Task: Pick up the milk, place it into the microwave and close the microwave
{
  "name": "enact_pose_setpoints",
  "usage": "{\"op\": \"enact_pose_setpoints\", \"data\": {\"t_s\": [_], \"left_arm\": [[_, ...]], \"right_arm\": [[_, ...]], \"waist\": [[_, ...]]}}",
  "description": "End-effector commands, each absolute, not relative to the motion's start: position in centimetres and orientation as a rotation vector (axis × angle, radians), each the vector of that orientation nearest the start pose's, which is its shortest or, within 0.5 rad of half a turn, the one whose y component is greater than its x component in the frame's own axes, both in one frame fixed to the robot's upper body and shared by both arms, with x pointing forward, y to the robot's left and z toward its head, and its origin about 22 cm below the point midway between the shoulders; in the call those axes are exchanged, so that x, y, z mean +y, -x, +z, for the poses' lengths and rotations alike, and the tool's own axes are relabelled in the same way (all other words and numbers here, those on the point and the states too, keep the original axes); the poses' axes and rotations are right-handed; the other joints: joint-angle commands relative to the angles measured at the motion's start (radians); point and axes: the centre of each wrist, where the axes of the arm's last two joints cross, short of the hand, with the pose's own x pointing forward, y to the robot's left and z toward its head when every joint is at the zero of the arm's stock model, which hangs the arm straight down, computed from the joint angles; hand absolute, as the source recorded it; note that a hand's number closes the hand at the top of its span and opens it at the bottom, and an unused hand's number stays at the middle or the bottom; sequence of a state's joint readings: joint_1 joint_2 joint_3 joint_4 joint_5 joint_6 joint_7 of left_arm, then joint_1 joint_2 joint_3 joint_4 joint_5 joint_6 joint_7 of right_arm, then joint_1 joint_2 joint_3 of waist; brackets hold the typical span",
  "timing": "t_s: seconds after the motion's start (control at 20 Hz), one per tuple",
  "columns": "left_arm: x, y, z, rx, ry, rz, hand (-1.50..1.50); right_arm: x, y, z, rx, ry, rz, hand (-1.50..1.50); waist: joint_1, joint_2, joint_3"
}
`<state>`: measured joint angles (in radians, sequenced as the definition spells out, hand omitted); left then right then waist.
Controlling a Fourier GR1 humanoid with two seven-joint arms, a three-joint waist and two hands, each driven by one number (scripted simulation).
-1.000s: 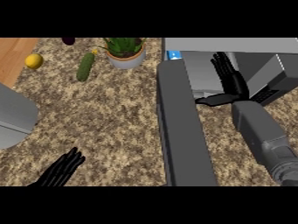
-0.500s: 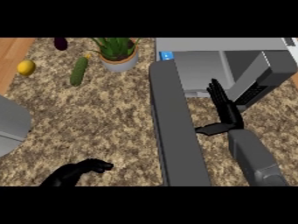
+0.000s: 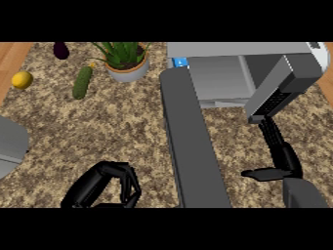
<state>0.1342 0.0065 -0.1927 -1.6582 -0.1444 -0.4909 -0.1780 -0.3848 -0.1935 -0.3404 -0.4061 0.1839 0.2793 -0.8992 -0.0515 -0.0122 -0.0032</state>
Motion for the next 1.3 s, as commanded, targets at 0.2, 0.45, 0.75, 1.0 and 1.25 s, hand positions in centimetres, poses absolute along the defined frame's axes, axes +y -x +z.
{"op": "enact_pose_setpoints", "data": {"t_s": [0.2, 0.45, 0.75, 1.0, 1.25], "left_arm": [[15.9, -22.8, -2.6, -1.62, 0.46, -0.739, 1.5], [11.9, -24.1, -2.3, -1.657, 0.444, -0.754, 1.5], [8.6, -23.1, -4.7, -1.652, 0.527, -0.799, 1.5], [5.7, -21.4, -5.7, -1.541, 0.528, -0.821, 1.5], [3.0, -21.5, -3.9, -1.566, 0.486, -0.835, 1.5]], "right_arm": [[-39.2, -19.7, -12.5, -1.746, -0.076, 0.018, -1.5], [-40.3, -15.4, -12.1, -1.766, -0.131, 0.003, -1.5], [-41.8, -15.9, -7.7, -1.877, -0.186, 0.072, -1.5], [-40.0, -16.5, -5.8, -1.902, -0.325, 0.084, -1.5], [-38.6, -18.1, -2.7, -1.894, -0.439, 0.158, -1.5]], "waist": [[0.009, 0.004, 0.0], [0.0, 0.006, 0.0], [-0.005, 0.011, 0.0], [-0.032, 0.014, -0.001], [-0.051, 0.015, -0.002]]}}
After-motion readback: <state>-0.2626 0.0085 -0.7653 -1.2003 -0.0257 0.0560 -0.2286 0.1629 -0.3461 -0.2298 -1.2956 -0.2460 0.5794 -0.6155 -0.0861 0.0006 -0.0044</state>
